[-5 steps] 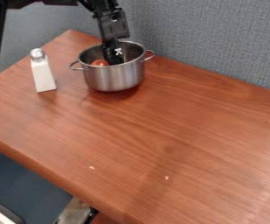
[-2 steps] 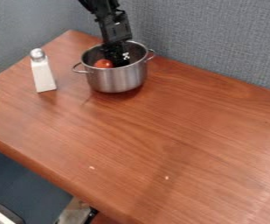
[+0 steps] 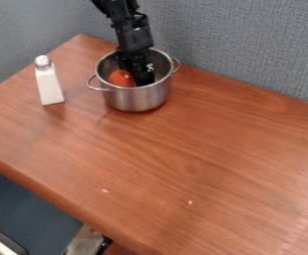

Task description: Put the mushroom in the metal pot

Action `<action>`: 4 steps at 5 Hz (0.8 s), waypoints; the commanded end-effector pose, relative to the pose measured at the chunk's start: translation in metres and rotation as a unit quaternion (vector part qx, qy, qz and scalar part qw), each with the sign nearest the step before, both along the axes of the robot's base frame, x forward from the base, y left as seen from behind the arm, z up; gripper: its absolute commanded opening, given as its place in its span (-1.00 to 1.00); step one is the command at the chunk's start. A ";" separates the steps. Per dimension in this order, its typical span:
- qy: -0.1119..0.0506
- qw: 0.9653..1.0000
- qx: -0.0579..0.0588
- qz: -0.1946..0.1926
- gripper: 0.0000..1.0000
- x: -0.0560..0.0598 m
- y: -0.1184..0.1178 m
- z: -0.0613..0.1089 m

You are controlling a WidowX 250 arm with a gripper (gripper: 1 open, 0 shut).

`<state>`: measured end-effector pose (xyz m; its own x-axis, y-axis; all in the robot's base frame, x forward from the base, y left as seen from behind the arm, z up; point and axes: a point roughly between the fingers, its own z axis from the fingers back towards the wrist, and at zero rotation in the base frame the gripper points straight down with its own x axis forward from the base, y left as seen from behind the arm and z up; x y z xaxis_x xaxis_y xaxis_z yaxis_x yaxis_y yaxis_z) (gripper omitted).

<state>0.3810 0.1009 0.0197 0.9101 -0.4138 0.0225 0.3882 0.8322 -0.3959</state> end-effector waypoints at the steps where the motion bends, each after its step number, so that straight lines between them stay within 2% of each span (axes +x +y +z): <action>1: 0.078 0.996 -0.042 0.029 1.00 -0.030 -0.032 -0.021; 2: 0.075 0.996 -0.040 0.036 -1.00 -0.032 -0.043 -0.028; 3: 0.073 0.996 -0.038 0.043 -1.00 -0.032 -0.053 -0.037; 4: 0.076 0.995 -0.035 0.052 1.00 -0.036 -0.059 -0.033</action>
<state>0.3683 0.0696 0.0168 0.9586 -0.2846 0.0080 0.2606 0.8656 -0.4275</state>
